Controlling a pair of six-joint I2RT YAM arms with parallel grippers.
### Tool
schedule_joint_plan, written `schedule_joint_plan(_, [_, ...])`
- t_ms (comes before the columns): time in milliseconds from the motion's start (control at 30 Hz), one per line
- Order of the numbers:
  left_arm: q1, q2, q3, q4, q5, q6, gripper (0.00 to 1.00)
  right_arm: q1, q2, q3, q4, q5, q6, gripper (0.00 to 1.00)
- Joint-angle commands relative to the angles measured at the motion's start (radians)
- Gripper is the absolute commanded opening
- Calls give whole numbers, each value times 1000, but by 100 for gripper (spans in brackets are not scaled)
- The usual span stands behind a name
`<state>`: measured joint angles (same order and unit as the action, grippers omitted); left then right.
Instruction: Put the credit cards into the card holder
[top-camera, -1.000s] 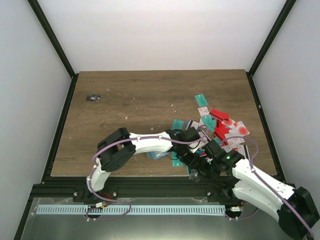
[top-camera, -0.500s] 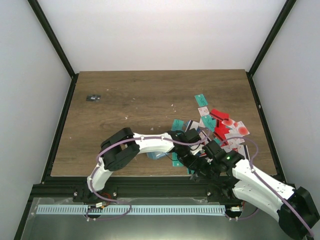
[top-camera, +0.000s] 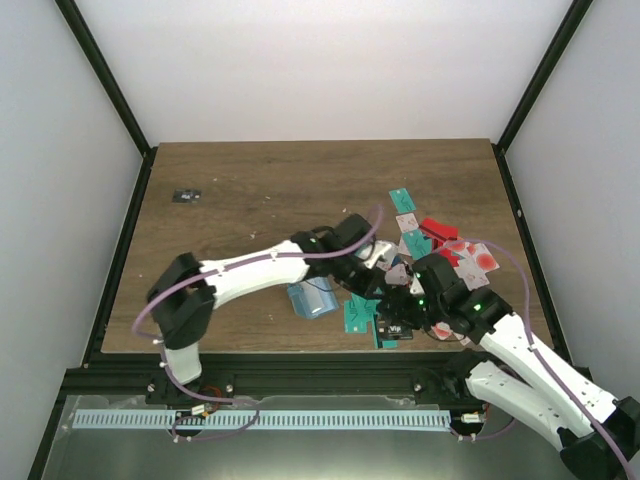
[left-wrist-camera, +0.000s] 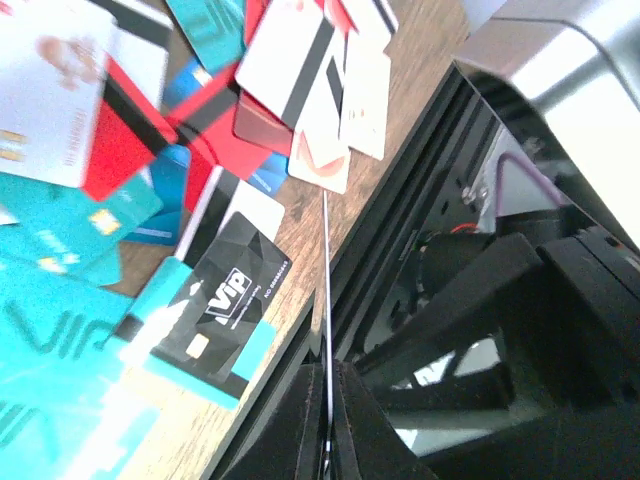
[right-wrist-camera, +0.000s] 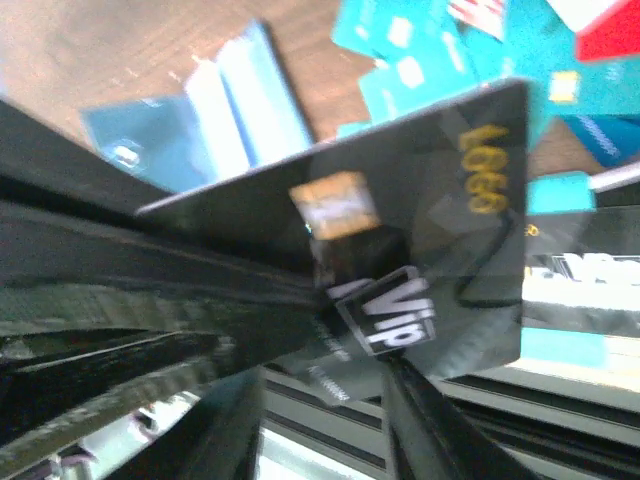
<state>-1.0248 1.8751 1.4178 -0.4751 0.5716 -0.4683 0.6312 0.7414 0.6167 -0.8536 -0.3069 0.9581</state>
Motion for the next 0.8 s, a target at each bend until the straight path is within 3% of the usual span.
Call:
schedule_joint_plan(0, [67,-151,-73,-16,24,-50,4,-5,13,82,108,-25,-117,43])
schedule_joint_plan(133, [125,-250,-100,-15,72,-75,4,-6,53,122,203,-110,-187,72])
schedule_joint_plan(233, [151,-307,-97,-27,107,-74,4,-8,78,159,260,-147,-214,83])
schedule_joint_plan(600, [212,-418,-95,-85,156,-52,4,-100,56,192,378,-313,-275,86])
schedule_joint_plan(700, [228,-436,-94,-84,189,-50,4,-144,19,165,435,-430,-265,81])
schedule_joint_plan(767, [232,-443,-92,-80,215,-50,4,-171,6,138,497,-513,-246,71])
